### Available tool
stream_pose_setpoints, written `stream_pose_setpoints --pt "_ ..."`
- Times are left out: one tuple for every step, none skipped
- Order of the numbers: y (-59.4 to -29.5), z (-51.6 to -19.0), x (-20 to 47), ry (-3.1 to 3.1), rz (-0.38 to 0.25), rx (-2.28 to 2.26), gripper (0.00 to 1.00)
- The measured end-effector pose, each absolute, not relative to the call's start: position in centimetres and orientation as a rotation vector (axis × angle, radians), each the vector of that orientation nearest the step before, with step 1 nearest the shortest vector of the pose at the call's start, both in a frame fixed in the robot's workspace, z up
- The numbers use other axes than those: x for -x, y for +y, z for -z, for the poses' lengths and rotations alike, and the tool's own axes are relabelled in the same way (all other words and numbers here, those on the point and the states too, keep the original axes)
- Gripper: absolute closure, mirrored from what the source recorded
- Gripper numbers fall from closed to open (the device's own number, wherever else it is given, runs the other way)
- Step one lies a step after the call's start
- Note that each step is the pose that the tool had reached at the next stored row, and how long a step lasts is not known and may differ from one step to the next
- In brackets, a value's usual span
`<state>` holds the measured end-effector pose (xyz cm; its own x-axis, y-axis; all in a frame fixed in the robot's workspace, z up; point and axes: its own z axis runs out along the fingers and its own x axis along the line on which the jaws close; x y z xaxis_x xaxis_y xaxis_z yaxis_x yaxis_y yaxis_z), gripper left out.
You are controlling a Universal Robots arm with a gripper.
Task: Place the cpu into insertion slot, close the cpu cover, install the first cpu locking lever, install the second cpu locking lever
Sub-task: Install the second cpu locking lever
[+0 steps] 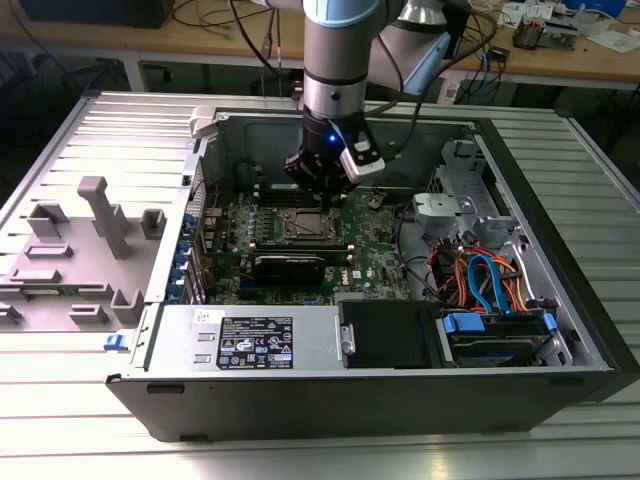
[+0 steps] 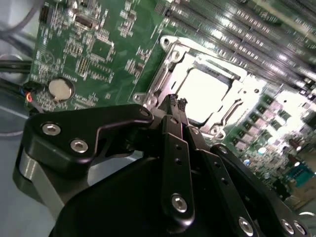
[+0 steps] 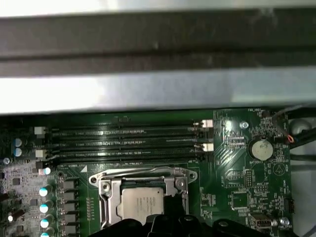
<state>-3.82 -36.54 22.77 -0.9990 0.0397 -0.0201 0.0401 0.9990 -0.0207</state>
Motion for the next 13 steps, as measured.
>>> stream_pose_setpoints --pt "-36.9 -22.8 3.8 3.121 0.033 -0.062 0.89" --pt "-37.6 -22.8 3.8 3.121 0.033 -0.062 0.89" --pt "-38.0 -22.8 3.8 3.121 0.033 -0.062 0.89" --pt "-38.3 -22.8 3.8 3.121 0.033 -0.062 0.89" --pt "-38.8 -22.8 3.8 3.121 0.033 -0.062 0.89" --pt "-39.2 -22.8 3.8 3.121 0.033 -0.062 0.89" --pt "-39.5 -22.8 3.8 3.121 0.033 -0.062 0.89" --pt "-39.7 -22.8 3.8 3.121 0.033 -0.062 0.89" --pt "-39.8 -22.8 3.8 3.121 0.033 -0.062 0.89" --pt "-39.9 -22.9 3.8 3.121 0.033 -0.062 0.89" --pt "-39.9 -23.1 3.8 3.121 0.033 -0.063 0.89" --pt "-39.9 -23.3 3.8 3.121 0.033 -0.063 0.89" --pt "-39.9 -23.6 3.8 3.121 0.033 -0.062 0.89"
